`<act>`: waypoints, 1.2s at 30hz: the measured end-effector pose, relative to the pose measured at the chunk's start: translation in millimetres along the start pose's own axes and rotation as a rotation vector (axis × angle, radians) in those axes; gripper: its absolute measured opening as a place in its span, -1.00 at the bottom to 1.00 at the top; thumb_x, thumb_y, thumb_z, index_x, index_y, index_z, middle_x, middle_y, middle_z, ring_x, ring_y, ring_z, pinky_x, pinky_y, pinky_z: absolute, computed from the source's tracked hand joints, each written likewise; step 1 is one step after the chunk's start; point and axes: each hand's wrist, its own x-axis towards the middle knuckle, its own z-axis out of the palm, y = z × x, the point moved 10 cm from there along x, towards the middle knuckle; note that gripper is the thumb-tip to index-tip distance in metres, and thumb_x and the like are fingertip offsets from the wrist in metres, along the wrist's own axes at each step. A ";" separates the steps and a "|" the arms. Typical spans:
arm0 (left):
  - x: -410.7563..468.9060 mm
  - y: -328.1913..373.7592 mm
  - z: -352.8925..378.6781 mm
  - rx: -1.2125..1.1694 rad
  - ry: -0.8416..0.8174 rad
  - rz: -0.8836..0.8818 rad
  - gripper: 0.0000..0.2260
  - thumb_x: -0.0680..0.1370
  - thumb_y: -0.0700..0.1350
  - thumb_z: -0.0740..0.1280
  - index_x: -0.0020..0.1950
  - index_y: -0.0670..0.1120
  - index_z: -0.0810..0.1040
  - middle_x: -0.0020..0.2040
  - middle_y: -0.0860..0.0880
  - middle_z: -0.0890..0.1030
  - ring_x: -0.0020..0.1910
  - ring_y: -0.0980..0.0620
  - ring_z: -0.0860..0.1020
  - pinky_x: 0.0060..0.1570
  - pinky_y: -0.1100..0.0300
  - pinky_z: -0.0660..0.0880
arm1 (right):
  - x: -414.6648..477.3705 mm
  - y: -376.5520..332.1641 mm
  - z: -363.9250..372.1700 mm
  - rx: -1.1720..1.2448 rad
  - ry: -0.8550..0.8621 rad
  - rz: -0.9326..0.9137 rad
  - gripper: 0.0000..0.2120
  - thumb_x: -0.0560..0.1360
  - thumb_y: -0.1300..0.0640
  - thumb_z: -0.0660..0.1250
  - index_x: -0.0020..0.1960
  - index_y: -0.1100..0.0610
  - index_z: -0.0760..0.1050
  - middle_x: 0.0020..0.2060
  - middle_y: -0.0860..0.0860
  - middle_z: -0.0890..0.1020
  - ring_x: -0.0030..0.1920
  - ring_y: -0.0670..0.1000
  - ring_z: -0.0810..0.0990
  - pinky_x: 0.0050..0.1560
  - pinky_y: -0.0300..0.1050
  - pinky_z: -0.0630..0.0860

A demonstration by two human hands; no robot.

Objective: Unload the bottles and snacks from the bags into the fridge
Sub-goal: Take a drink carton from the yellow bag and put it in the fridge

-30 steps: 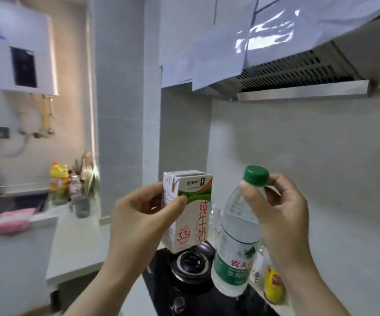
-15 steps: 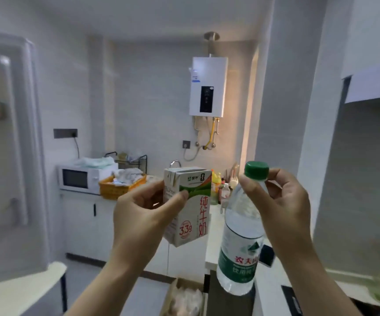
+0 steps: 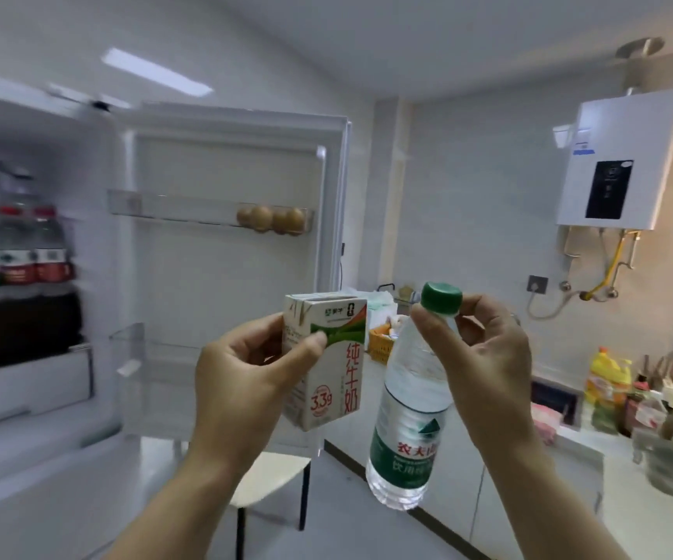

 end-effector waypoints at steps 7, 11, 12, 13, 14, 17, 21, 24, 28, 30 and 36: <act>11.9 6.9 -89.3 0.149 0.172 0.026 -0.69 0.28 -0.01 0.43 0.00 -0.03 0.66 -0.11 0.07 0.72 -0.12 0.13 0.67 -0.26 0.29 0.59 | 11.6 16.4 102.1 0.156 -0.140 0.021 -0.69 0.29 -0.17 0.45 -0.07 -0.03 0.58 -0.11 0.03 0.64 -0.07 0.06 0.64 0.01 0.18 0.59; 17.0 11.5 -122.1 0.214 0.272 0.057 -0.73 0.28 -0.03 0.43 -0.04 -0.01 0.65 -0.15 0.09 0.71 -0.17 0.16 0.67 -0.32 0.33 0.57 | 19.1 24.2 147.2 0.227 -0.205 0.009 -0.72 0.30 -0.16 0.45 -0.10 -0.03 0.58 -0.14 0.05 0.63 -0.09 0.11 0.62 -0.01 0.20 0.58; 17.9 12.6 -128.1 0.234 0.294 0.067 -0.74 0.29 -0.04 0.43 -0.03 -0.01 0.66 -0.16 0.09 0.71 -0.17 0.16 0.67 -0.32 0.33 0.56 | 20.5 26.9 158.1 0.247 -0.226 0.008 -0.73 0.30 -0.15 0.46 -0.10 -0.03 0.58 -0.13 0.07 0.63 -0.09 0.11 0.62 0.00 0.17 0.58; 18.7 13.5 -133.8 0.253 0.318 0.076 -0.75 0.30 -0.05 0.43 -0.03 -0.01 0.66 -0.16 0.09 0.72 -0.17 0.16 0.67 -0.32 0.33 0.56 | 22.3 29.7 168.3 0.269 -0.244 0.007 -0.74 0.31 -0.14 0.46 -0.09 -0.02 0.58 -0.13 0.07 0.63 -0.10 0.09 0.61 -0.02 0.11 0.57; 20.4 14.0 -139.7 0.272 0.344 0.085 -0.76 0.32 -0.06 0.43 -0.03 0.00 0.66 -0.16 0.09 0.72 -0.17 0.16 0.67 -0.33 0.33 0.56 | 24.7 32.4 177.7 0.293 -0.260 0.004 -0.74 0.31 -0.14 0.46 -0.09 -0.01 0.57 -0.15 0.06 0.62 -0.12 0.06 0.60 -0.07 0.04 0.55; 28.0 11.2 -154.5 0.321 0.409 0.110 -0.81 0.36 -0.12 0.44 -0.03 0.02 0.65 -0.16 0.10 0.71 -0.17 0.17 0.67 -0.34 0.34 0.56 | 33.4 41.0 203.2 0.345 -0.298 -0.011 -0.73 0.32 -0.12 0.47 -0.10 0.03 0.57 -0.18 0.08 0.61 -0.18 0.02 0.55 -0.14 -0.12 0.45; 38.6 4.0 -170.0 0.381 0.473 0.127 -0.82 0.41 -0.19 0.44 -0.04 0.04 0.66 -0.16 0.10 0.72 -0.15 0.16 0.68 -0.32 0.32 0.56 | 43.2 56.3 233.4 0.387 -0.343 -0.007 -0.79 0.37 -0.03 0.51 -0.09 0.04 0.58 -0.16 0.08 0.63 -0.12 0.09 0.59 -0.11 -0.04 0.50; 45.6 -5.9 -181.8 0.410 0.517 0.131 -0.82 0.42 -0.21 0.44 -0.05 0.05 0.66 -0.16 0.12 0.71 -0.16 0.17 0.67 -0.33 0.33 0.56 | 47.8 67.7 252.4 0.407 -0.362 -0.004 -0.75 0.33 -0.11 0.47 -0.10 0.02 0.58 -0.15 0.06 0.63 -0.11 0.11 0.59 -0.07 -0.01 0.51; 62.3 -21.3 -197.1 0.440 0.524 0.109 -0.81 0.42 -0.20 0.44 -0.01 0.01 0.67 -0.15 0.10 0.72 -0.16 0.17 0.67 -0.34 0.35 0.54 | 56.0 82.0 276.6 0.412 -0.364 0.016 -0.75 0.33 -0.11 0.46 -0.10 0.02 0.59 -0.13 0.05 0.63 -0.08 0.11 0.59 -0.01 0.07 0.51; 73.9 -27.9 -208.1 0.445 0.531 0.110 -0.81 0.42 -0.20 0.45 -0.01 0.01 0.67 -0.16 0.10 0.72 -0.17 0.16 0.67 -0.35 0.35 0.53 | 60.7 88.2 290.4 0.409 -0.355 0.026 -0.75 0.32 -0.10 0.47 -0.11 0.02 0.59 -0.15 0.04 0.64 -0.08 0.10 0.60 0.00 0.10 0.52; 120.2 -56.1 -249.1 0.439 0.492 0.104 -0.80 0.42 -0.18 0.45 -0.02 0.07 0.65 -0.14 0.14 0.71 -0.13 0.19 0.67 -0.32 0.35 0.55 | 72.8 106.5 335.0 0.408 -0.315 0.038 -0.75 0.31 -0.11 0.47 -0.11 0.01 0.58 -0.16 0.06 0.64 -0.08 0.13 0.60 -0.01 0.09 0.52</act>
